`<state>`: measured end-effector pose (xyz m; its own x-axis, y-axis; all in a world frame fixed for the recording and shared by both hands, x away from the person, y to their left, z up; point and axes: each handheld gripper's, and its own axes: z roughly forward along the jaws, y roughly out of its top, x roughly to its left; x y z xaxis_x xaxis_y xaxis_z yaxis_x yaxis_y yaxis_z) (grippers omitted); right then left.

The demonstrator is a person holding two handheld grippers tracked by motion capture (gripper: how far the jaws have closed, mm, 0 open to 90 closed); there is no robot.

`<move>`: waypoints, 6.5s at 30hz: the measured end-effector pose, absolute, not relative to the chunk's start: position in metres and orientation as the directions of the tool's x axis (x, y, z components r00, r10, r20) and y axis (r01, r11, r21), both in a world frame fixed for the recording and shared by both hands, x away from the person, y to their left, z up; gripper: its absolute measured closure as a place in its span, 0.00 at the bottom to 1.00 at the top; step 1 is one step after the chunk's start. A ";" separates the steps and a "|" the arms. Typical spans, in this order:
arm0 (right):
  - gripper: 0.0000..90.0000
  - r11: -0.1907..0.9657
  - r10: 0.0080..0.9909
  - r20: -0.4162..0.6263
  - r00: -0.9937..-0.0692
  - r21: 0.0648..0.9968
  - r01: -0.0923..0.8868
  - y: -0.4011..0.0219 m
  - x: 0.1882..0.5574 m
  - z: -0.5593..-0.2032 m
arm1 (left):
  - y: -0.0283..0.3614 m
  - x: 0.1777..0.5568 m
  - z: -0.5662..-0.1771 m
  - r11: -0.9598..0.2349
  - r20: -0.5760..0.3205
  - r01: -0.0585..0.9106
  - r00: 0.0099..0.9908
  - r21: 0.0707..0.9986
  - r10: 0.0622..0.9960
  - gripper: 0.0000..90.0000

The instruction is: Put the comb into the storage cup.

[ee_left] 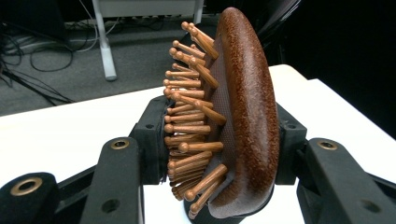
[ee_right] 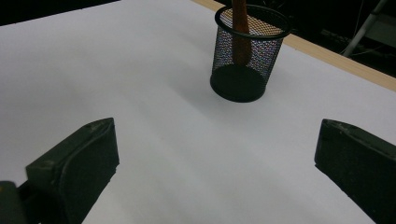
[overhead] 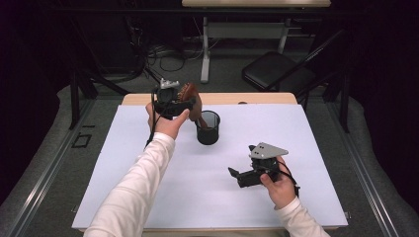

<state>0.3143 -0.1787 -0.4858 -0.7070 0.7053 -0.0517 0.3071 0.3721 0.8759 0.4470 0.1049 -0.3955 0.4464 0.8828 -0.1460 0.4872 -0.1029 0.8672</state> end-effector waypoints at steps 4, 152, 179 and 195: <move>0.00 0.375 0.704 -0.053 -0.708 0.875 0.308 -0.179 0.314 -0.486 | 0.103 0.447 -0.396 -0.110 -0.138 0.485 0.448 0.868 0.883 0.56; 0.00 0.376 0.710 -0.056 -0.702 0.873 0.311 -0.182 0.316 -0.486 | -0.019 0.404 -0.426 -0.699 0.528 0.137 0.558 0.702 0.640 0.44; 0.00 0.382 0.707 -0.060 -0.705 0.871 0.310 -0.181 0.316 -0.488 | -0.016 0.396 -0.418 -0.667 0.492 0.095 0.599 0.739 0.631 0.40; 0.00 0.387 0.706 -0.063 -0.705 0.869 0.310 -0.181 0.317 -0.489 | -0.011 0.386 -0.409 -0.645 0.480 0.081 0.598 0.760 0.642 0.40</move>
